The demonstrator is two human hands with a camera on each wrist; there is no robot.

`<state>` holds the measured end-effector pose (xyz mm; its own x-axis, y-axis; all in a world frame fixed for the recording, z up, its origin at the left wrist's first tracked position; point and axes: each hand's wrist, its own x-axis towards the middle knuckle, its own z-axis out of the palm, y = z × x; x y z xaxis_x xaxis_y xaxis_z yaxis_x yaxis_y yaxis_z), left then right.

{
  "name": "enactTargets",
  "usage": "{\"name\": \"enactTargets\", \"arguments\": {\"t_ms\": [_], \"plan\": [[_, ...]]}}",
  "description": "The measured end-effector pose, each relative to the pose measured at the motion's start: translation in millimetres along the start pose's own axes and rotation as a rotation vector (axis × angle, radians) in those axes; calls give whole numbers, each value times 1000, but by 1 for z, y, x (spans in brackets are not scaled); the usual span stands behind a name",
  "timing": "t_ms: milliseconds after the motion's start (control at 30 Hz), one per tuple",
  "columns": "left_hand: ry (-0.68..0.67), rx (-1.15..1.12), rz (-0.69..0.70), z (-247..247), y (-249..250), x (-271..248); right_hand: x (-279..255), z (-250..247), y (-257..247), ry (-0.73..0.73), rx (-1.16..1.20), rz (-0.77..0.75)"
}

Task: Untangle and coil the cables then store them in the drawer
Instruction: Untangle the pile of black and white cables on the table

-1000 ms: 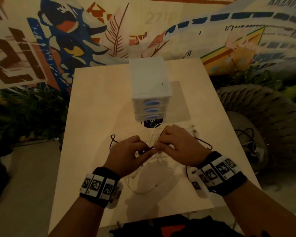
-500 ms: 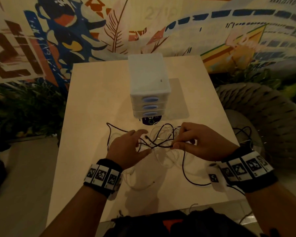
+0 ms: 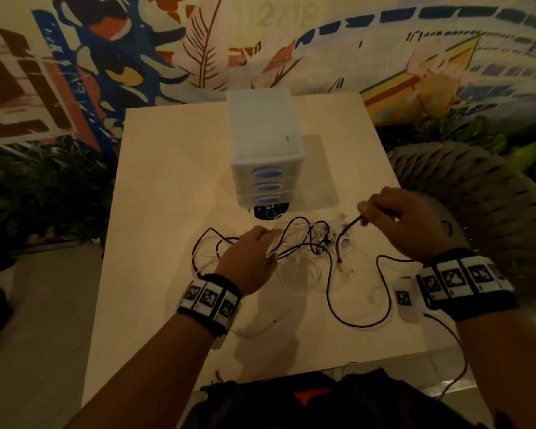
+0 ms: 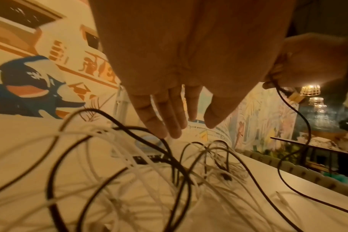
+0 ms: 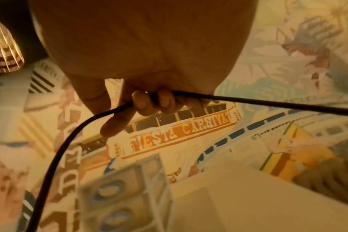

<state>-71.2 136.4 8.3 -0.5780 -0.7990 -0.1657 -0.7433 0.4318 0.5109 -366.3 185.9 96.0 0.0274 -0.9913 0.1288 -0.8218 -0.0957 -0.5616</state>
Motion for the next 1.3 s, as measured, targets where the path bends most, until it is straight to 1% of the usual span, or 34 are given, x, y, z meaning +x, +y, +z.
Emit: {"name": "enactTargets", "arguments": {"t_ms": [67,167,233,333,400,500,567,667,733,800,833,900,967,1000,1033,1100,1133,1167,1200,1233,1300], "plan": [[-63,77,-19,12,6,6,-1,-2,17,18,-98,79],[-118,182,-43,22,7,9,-6,0,37,64,-71,225],[-62,169,-54,23,2,7,-9,5,55,119,-8,284],[116,93,-55,11,-10,1,-11,24,88,164,90,281],[169,141,-82,2,-22,-2,-10,41,110,109,99,320],[164,135,-160,-10,-38,-7,-5,63,128,22,146,429],[140,135,-149,-11,-46,-12,0,71,129,3,156,484],[57,240,-100,-3,-54,-25,10,76,117,-3,152,526],[13,254,-125,3,-55,-32,18,79,115,-44,76,566],[33,257,-141,6,-55,-35,25,78,115,-64,-45,590],[44,259,-146,6,-55,-37,27,74,113,-46,-112,575],[71,258,-165,5,-55,-38,29,69,99,43,-213,466],[86,257,-191,3,-58,-40,30,69,65,131,-218,280],[90,266,-192,2,-59,-41,29,75,42,123,-183,176],[89,273,-193,2,-60,-42,26,84,16,50,-155,83],[76,278,-196,0,-60,-43,15,114,-18,-172,-169,-53],[65,277,-200,0,-60,-44,10,131,-26,-278,-212,-90],[56,274,-207,0,-61,-44,7,145,-29,-362,-265,-90],[50,271,-213,-1,-62,-45,6,154,-28,-401,-304,-65],[43,274,-222,-1,-64,-46,8,158,-27,-408,-317,-32],[27,287,-242,-1,-67,-49,11,157,-26,-383,-256,14]]}}
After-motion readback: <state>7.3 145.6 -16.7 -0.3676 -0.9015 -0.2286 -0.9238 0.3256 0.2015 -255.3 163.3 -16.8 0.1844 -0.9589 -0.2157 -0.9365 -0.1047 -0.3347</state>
